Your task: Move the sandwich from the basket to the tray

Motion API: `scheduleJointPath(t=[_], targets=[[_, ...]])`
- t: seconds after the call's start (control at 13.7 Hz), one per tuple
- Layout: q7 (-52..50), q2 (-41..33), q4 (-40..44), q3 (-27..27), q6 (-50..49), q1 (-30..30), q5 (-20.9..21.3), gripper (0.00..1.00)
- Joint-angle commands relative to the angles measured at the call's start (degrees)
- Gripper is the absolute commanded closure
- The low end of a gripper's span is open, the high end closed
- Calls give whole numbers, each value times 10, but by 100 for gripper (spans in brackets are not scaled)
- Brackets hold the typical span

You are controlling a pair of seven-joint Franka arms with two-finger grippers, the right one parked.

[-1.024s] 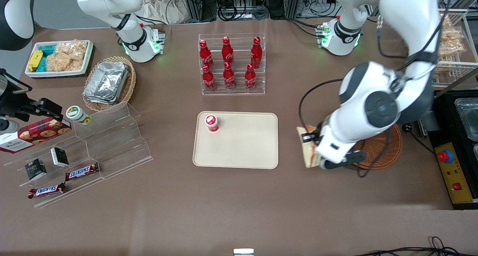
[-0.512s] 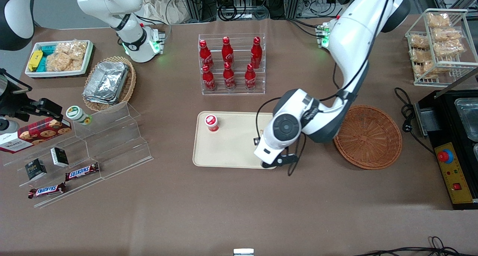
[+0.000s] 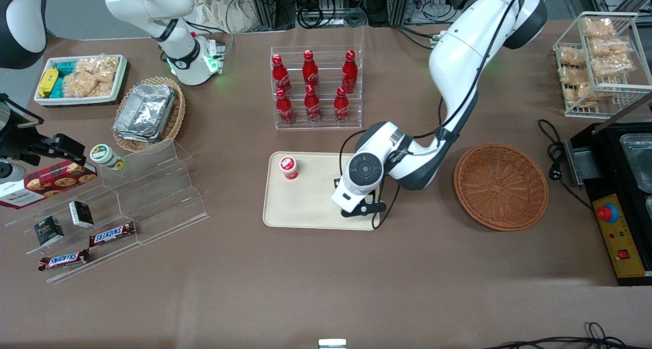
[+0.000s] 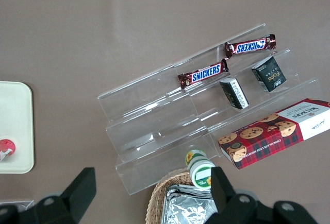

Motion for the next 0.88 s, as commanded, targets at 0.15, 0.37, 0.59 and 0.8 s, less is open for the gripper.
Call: scheduleJointPath(t=[0.15, 0.37, 0.59, 0.8], targets=[[-26, -95, 6, 22, -66, 15, 10, 0], [30, -179, -10, 99, -127, 21, -14, 0], [173, -281, -97, 158, -131, 57, -62, 0], [308, -374, -189, 233, -133, 58, -84, 0]])
